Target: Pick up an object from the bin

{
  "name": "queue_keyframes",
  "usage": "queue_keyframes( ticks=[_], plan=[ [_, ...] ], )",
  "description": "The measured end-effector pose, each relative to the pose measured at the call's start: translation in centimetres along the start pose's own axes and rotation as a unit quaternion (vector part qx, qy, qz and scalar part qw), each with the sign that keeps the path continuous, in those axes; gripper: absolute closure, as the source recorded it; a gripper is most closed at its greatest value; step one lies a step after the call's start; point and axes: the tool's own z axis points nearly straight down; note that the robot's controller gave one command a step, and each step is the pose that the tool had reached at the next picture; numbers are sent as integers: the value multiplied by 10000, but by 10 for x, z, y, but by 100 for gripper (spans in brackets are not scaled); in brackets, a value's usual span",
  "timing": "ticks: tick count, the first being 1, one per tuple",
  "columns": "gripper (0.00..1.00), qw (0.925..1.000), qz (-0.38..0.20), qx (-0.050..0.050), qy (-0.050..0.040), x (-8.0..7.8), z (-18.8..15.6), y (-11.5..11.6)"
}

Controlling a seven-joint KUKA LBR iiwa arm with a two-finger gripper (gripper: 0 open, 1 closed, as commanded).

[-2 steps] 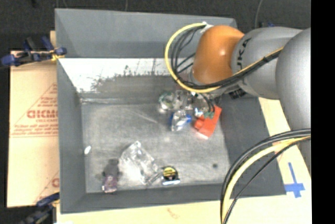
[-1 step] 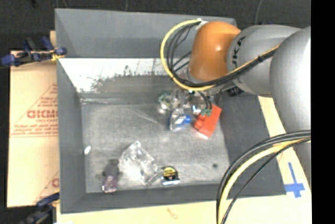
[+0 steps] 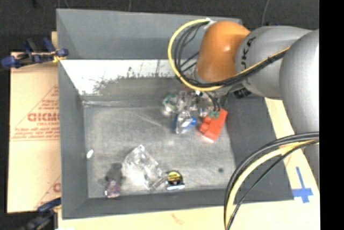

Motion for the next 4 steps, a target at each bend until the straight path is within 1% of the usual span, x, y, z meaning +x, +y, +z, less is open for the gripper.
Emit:
queue_keyframes(
  ticks=[1,2,3,4],
  plan=[
    [100,9999,-45,153,45,-5,0,23],
    [100,9999,-95,53,-82,3,0,12],
    [100,9998,-107,113,-88,1,-2,40],
    [100,9998,-117,127,-127,-1,-1,52]
  ],
)
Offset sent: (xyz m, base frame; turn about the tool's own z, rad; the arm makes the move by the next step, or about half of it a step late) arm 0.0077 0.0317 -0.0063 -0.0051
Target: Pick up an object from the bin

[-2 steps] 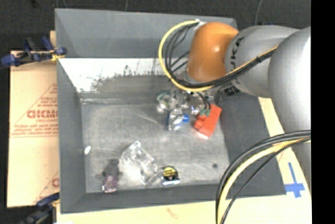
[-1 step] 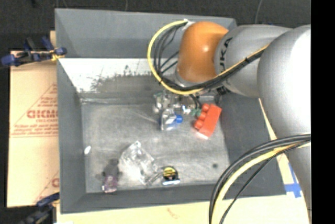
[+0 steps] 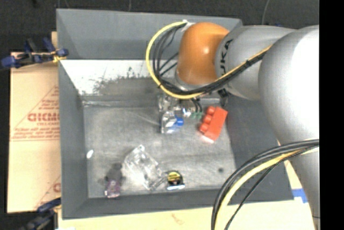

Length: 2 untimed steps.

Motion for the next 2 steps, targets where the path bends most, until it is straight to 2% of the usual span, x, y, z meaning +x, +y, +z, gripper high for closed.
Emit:
queue_keyframes(
  ticks=[1,2],
  plan=[
    [100,9999,38,-32,-115,8,0,-1],
    [100,9999,18,-97,-98,9,0,-14]
  ],
)
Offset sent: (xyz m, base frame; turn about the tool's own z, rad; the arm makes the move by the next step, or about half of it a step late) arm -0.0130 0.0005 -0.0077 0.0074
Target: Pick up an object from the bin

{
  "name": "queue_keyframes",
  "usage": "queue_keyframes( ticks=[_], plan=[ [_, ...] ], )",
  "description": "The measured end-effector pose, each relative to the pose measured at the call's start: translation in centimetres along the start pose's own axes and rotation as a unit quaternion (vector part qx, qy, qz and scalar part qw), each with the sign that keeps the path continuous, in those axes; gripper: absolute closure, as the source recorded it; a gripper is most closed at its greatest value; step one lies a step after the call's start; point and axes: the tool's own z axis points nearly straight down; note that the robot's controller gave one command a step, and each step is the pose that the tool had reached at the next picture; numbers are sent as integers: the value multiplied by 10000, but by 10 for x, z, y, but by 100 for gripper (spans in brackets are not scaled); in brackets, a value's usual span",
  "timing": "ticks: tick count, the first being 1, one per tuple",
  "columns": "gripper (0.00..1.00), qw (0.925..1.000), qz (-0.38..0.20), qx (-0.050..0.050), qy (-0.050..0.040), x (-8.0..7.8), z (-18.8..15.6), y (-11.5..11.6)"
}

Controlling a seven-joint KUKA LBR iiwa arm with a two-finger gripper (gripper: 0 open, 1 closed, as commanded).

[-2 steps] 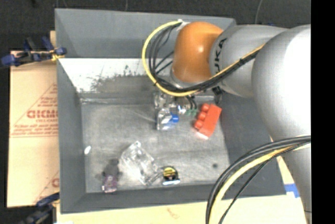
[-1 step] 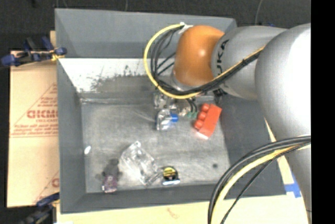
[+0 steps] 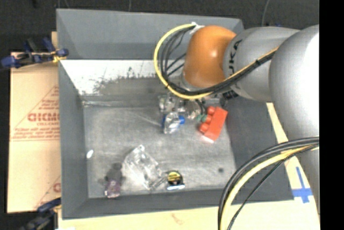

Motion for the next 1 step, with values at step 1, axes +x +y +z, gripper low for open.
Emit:
queue_keyframes(
  ticks=[1],
  plan=[
    [100,9831,-1829,81,-78,42,-1,30]
  ],
)
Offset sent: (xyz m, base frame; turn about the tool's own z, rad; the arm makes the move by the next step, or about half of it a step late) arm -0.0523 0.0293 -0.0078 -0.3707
